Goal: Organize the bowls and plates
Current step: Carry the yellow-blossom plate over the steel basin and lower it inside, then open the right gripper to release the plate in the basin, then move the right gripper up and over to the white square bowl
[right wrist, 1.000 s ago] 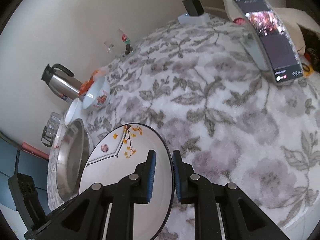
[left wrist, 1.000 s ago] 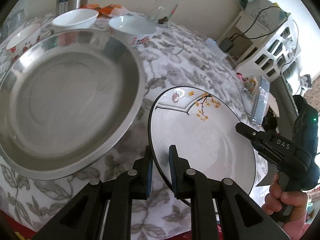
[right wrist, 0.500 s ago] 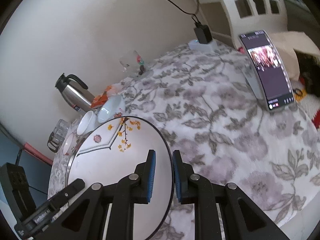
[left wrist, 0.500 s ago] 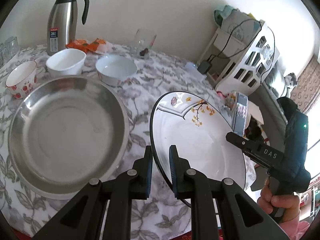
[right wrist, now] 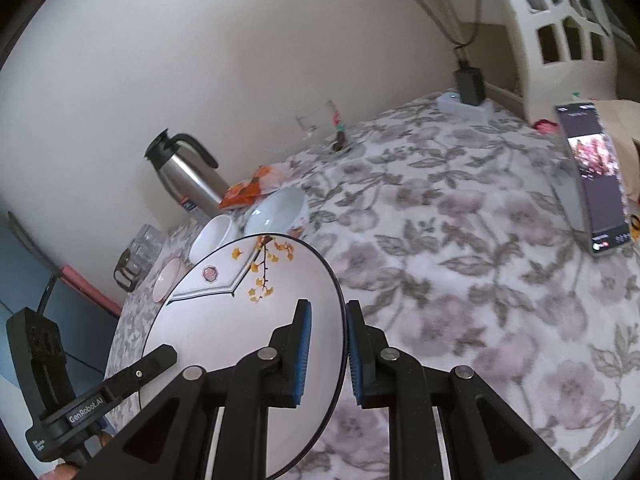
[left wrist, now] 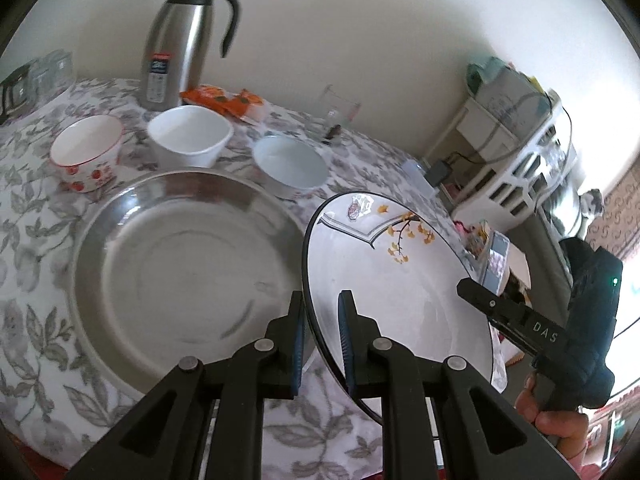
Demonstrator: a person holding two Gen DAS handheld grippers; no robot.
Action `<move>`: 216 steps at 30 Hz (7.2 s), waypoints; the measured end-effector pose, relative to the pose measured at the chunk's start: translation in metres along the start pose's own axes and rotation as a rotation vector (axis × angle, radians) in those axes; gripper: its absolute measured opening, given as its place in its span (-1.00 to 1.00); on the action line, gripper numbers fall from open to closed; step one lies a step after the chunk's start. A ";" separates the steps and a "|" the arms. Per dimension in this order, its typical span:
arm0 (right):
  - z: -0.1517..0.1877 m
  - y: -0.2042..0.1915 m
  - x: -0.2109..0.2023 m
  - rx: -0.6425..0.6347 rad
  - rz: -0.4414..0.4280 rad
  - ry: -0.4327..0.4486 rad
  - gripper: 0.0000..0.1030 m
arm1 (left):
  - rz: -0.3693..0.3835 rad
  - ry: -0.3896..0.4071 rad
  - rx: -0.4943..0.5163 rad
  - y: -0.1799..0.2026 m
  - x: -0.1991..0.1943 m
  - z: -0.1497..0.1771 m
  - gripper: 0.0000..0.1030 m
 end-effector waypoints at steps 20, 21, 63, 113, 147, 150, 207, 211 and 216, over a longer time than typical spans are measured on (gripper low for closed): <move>-0.010 -0.107 0.076 -0.116 -0.080 -0.093 -0.64 | -0.076 0.060 -0.178 -0.103 -0.033 -0.064 -0.68; -0.011 -0.110 0.078 -0.118 -0.084 -0.095 -0.64 | -0.085 0.056 -0.181 -0.108 -0.031 -0.065 -0.68; 0.030 -0.101 0.145 -0.140 0.000 -0.254 -0.64 | -0.280 -0.109 -0.210 -0.164 0.038 -0.048 -0.67; 0.030 -0.100 0.148 -0.208 0.058 -0.256 -0.62 | -0.292 -0.137 -0.183 -0.155 0.045 -0.049 -0.28; 0.018 -0.091 0.133 -0.196 0.081 -0.215 -0.62 | -0.305 -0.036 -0.165 -0.148 0.012 -0.072 -0.01; 0.013 -0.090 0.127 -0.192 0.077 -0.198 -0.62 | -0.303 -0.030 -0.172 -0.148 0.011 -0.073 -0.01; -0.049 -0.107 0.100 -0.227 0.161 0.011 1.00 | -0.389 0.322 -0.186 -0.177 -0.041 -0.197 1.00; -0.070 -0.111 0.097 -0.214 0.139 0.056 1.00 | -0.392 0.369 -0.182 -0.180 -0.051 -0.217 1.00; -0.104 -0.122 0.098 -0.212 0.111 0.083 1.00 | -0.379 0.383 -0.197 -0.185 -0.052 -0.237 1.00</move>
Point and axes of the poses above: each gripper's, at about its wrist camera, not at the fingertips, and x roughly the way its jaws point, y to its right, z to its underside, the point moved 10 cm from there along x, roughly the way its jaws point, and after that the axes turned 12 degrees about -x, right-handed, at the moved point
